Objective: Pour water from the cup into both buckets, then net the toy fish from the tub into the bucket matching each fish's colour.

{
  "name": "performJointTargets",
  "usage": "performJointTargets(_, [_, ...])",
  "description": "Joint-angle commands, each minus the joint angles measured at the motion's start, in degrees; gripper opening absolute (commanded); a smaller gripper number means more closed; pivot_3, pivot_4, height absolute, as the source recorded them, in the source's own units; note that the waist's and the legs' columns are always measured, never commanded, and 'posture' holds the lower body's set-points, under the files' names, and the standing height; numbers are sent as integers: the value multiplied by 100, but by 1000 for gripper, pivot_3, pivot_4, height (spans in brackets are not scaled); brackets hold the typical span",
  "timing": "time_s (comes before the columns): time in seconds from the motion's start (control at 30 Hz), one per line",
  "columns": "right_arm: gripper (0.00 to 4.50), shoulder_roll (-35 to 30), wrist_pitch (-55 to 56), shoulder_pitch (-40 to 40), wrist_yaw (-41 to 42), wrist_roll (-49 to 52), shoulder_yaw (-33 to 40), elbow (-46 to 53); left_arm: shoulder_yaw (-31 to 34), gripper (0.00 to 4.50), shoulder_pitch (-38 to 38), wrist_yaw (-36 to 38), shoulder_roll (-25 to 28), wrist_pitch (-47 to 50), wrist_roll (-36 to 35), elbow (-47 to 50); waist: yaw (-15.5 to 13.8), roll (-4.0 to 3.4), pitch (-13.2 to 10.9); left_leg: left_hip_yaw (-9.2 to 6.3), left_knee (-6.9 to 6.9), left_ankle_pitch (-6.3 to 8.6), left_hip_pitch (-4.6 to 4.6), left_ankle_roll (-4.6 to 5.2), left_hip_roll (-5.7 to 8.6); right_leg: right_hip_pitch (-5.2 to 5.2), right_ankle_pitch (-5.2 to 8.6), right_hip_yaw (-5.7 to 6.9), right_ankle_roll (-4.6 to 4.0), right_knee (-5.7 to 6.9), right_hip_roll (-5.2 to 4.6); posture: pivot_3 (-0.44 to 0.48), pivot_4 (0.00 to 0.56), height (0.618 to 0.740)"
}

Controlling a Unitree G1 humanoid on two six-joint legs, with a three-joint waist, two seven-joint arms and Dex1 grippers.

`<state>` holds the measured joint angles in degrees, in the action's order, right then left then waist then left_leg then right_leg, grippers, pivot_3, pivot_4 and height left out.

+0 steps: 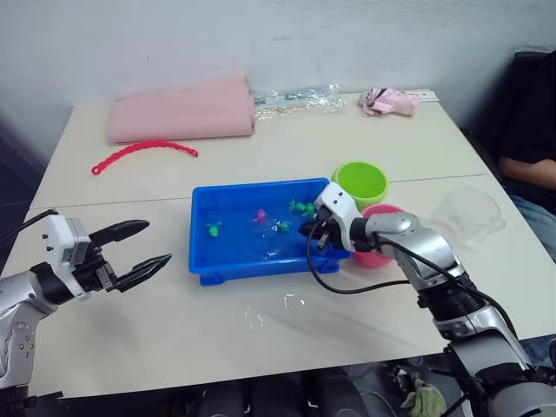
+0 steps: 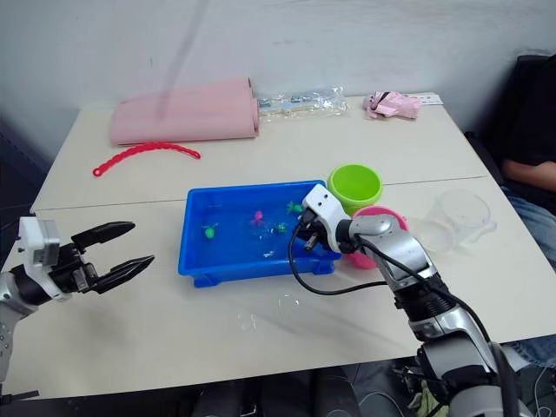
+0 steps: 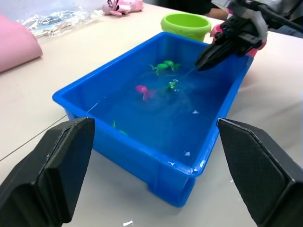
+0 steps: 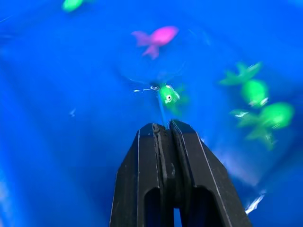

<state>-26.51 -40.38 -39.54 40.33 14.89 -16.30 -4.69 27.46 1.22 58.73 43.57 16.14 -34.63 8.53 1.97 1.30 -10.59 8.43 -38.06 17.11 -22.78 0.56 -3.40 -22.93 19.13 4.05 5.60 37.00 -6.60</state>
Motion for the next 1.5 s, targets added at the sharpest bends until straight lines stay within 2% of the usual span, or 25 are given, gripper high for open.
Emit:
performJointTargets(0.03, [0, 188, 210, 97, -34, 158, 404, 327, -47, 4467, -111, -19, 50, -13, -28, 76, -1, 0, 0, 0, 0, 0, -4, 0, 0, -4, 0, 0, 0, 2, 2, 0, 150, 740])
performJointTargets(0.23, [0, 126, 239, 677, 143, 380, 725, 1078, -211, 4467, -297, -32, 8, -35, -14, -8, -11, 0, 0, 4, -4, -2, -43, 1, 1, -47, -1, -2, 1, 24, 9, 0, 150, 740])
performJointTargets(0.5, [0, -289, 186, 1515, 366, 1009, 1496, 2353, -641, 4467, -744, 82, -70, -76, -6, -179, -33, 1, 1, 5, -7, -3, -41, 4, 5, -49, -1, -5, 2, 32, 17, 0, 150, 740])
performJointTargets(0.67, [0, -586, 542, 2214, 455, 1251, 2234, 3013, -1013, 4467, -1450, 9, -246, -112, 42, -282, -63, 1, 1, 4, -8, -5, -42, 3, 7, -48, -1, -4, 2, 30, 23, 0, 150, 740])
performJointTargets(0.8, [0, -908, 790, 2590, 663, 1316, 2526, 3118, -1305, 4467, -1910, 24, -369, 3, 94, -545, -50, 2, 1, 4, -10, -9, -40, 10, 21, -46, -3, -7, 6, 28, 18, 0, 150, 740])
performJointTargets(1.03, [0, -1297, 1058, 3138, 816, 1439, 2954, 3347, -1835, 4467, -2371, 453, -458, 315, 21, -728, -51, 3, 1, 8, -9, -13, -37, 5, 17, -49, -4, -11, 8, 17, 27, 0, 150, 740])
performJointTargets(1.2, [0, -1280, 964, 3626, 662, 2095, 3839, 3943, -2095, 4467, -2602, 561, -693, 314, 77, -837, -69, 3, 1, 7, -13, -16, -37, 10, 21, -46, -5, -13, 10, 17, 24, 0, 150, 740])
performJointTargets(1.33, [0, -1487, 980, 4188, 649, 2331, 4889, 4217, -2239, 4467, -2634, 575, -904, 366, 38, -825, -106, 3, 1, 3, -14, -16, -37, 10, 23, -43, -6, -13, 11, 15, 23, 0, 150, 740])
performJointTargets(1.5, [0, -1791, 1418, 5072, 1047, 1900, 5767, 4110, -2381, 4467, -2723, 645, -1116, 535, -49, -830, -199, 4, 3, 2, -17, -21, -36, 20, 39, -38, -11, -17, 21, 13, 20, 0, 150, 740])
